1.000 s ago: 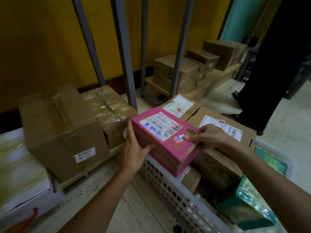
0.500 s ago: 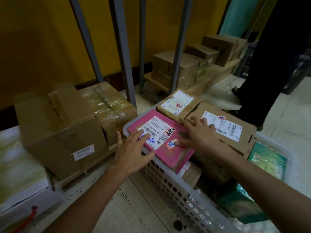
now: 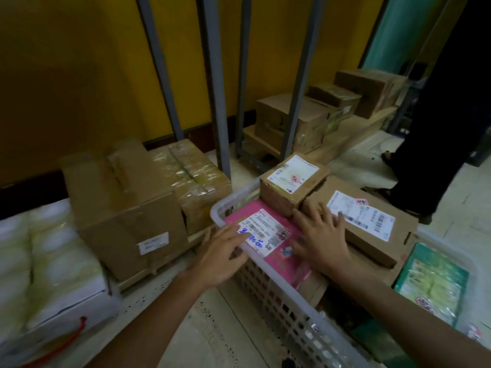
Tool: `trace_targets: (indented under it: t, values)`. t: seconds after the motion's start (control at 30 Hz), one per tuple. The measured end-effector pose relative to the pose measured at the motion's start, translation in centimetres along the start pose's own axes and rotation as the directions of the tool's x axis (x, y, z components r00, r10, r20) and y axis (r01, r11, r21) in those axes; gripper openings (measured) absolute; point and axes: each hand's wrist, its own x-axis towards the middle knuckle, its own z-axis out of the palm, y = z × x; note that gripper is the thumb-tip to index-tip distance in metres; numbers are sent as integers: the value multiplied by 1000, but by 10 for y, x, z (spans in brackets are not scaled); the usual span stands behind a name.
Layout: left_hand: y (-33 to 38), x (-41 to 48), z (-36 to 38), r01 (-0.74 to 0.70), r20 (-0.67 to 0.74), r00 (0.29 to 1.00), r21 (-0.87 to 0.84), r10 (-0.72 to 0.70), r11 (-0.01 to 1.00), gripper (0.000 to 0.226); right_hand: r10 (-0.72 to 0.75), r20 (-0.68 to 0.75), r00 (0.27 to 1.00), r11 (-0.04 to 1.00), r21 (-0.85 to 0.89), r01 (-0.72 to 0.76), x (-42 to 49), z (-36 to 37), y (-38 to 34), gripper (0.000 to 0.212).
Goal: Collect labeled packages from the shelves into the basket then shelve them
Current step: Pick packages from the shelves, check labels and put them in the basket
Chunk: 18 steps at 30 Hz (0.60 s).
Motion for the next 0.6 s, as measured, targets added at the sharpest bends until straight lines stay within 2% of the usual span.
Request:
trace_targets:
  t: [0.1, 0.23, 0.37, 0.47, 0.6]
  values:
    - [-34, -33, -34, 13, -124, 992, -36, -17, 999, 45, -42, -99, 994, 997, 54, 47, 16, -36, -35, 74]
    - [-86, -90, -91, 22, -273, 962, 66, -4, 998, 45, -211, -245, 946, 961, 124, 247, 28, -79, -137, 72]
    - [-124, -170, -149, 57, -391, 920, 183, 20, 981, 36, -350, -296, 889, 899, 160, 407, 23, -103, -251, 72]
    - [-157, -230, -182, 103, -445, 895, 214, 3, 971, 38, -429, -328, 841, 840, 197, 506, 10, -111, -327, 71]
    - [-219, -314, -203, 382, -506, 829, 205, -237, 901, 48, -534, -294, 793, 728, 317, 608, -18, -106, -416, 71]
